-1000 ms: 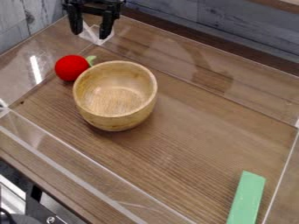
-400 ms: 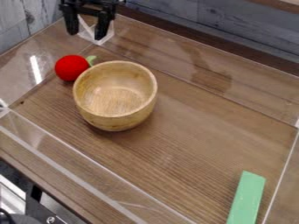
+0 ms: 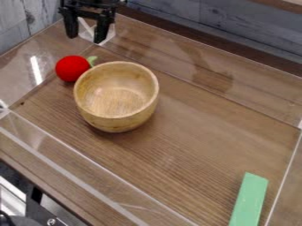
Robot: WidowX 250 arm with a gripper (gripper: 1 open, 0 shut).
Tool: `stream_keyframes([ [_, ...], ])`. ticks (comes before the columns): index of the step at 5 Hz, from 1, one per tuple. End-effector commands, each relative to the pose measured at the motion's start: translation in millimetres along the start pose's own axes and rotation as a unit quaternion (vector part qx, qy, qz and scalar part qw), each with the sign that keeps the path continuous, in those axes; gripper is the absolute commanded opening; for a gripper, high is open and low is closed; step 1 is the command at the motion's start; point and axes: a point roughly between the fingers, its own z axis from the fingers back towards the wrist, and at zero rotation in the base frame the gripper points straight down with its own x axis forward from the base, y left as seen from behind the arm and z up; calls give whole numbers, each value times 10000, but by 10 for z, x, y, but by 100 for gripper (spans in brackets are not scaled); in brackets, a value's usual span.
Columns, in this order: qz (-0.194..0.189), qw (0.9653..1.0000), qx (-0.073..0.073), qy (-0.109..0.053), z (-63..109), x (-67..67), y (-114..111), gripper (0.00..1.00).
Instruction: Move the red object to the left side of the table
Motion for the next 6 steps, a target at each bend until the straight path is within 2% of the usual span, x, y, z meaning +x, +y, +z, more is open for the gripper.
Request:
stream_keyframes([
  [1,-26,9995,31,-315,215,-33,70,100],
  [2,-94,9995,23,-306,213,-41,66,100],
  [4,-309,9991,-68,-272,172,-103,-173,100],
  [6,-750,9955,-226,-536,340,-224,-454,100],
])
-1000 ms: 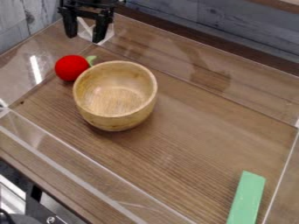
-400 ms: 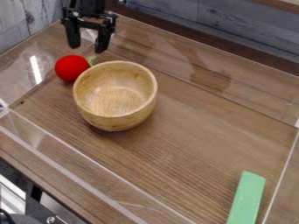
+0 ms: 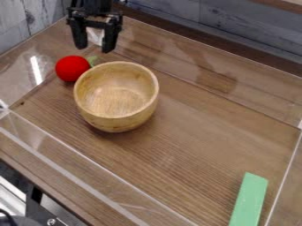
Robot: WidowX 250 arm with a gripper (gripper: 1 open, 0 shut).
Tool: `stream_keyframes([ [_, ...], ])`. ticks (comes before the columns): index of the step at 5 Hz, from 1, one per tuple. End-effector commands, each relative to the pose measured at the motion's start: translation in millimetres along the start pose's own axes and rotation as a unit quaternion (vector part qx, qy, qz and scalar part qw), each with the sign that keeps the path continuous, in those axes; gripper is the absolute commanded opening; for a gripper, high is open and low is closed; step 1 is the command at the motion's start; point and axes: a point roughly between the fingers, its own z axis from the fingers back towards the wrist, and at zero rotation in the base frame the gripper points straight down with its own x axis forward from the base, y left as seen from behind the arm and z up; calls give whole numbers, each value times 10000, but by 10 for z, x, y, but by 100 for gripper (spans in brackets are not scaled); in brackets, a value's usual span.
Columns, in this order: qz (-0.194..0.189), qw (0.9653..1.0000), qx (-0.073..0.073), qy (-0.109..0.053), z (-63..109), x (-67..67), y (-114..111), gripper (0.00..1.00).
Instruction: Move the red object to the left side of the table
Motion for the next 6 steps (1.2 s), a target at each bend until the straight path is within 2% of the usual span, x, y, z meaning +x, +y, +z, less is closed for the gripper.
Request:
stream_keyframes([
  [1,-274,9980,68,-572,359,-97,-162,100],
  [2,-394,9975,57,-584,359,-102,-219,100],
  [6,-496,9968,194,-597,159,151,-187,100],
])
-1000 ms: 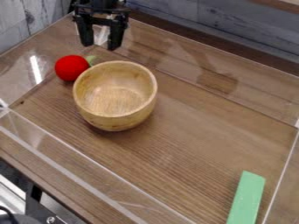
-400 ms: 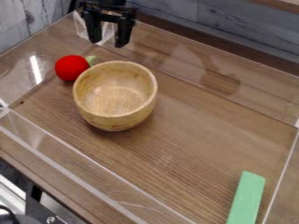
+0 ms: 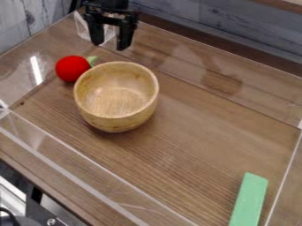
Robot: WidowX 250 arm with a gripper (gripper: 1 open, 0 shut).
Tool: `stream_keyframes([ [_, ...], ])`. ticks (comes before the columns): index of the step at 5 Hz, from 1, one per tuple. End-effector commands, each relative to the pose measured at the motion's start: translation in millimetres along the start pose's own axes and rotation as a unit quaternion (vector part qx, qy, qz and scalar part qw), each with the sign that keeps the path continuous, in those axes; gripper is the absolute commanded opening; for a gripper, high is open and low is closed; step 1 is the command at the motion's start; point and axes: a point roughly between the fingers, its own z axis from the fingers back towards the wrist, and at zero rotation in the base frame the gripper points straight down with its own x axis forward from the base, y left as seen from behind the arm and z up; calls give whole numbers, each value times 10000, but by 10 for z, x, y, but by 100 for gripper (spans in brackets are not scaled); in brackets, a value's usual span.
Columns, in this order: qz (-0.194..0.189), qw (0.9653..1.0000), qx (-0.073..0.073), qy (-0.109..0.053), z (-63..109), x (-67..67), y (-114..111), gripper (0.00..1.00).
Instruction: Move the red object to the left side of the table
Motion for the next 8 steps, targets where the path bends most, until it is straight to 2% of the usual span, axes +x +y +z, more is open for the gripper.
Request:
stream_keyframes([
  [1,7,9991,151,-390,209,75,22,100],
  [3,143,9986,191,-465,166,190,128,100],
  [5,191,9982,115,-563,251,179,163,100],
  [8,177,9976,81,-664,323,135,170,100],
])
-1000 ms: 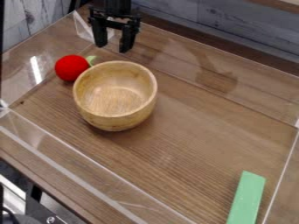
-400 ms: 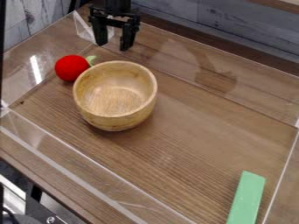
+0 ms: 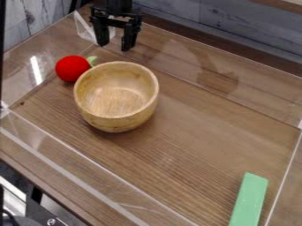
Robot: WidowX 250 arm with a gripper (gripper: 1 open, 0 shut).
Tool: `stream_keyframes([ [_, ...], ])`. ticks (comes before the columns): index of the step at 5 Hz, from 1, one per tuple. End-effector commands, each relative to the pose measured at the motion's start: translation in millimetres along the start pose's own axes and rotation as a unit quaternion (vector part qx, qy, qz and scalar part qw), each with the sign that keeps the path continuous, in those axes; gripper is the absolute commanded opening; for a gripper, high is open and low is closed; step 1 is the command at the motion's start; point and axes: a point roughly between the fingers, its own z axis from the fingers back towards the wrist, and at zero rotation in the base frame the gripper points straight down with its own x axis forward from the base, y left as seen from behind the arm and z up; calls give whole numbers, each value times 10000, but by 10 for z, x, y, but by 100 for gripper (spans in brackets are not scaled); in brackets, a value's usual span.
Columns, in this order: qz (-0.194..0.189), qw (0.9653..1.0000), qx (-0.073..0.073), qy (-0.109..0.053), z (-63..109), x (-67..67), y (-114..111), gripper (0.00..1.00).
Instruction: Move the red object to the left side of the table
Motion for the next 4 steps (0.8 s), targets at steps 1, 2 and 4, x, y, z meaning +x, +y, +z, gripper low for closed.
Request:
stream_keyframes([
  [1,47,9985,98,-532,387,-49,41,100],
  [2,44,9983,96,-568,412,-62,45,100],
  [4,-111,9983,26,-567,388,-185,-232,100],
])
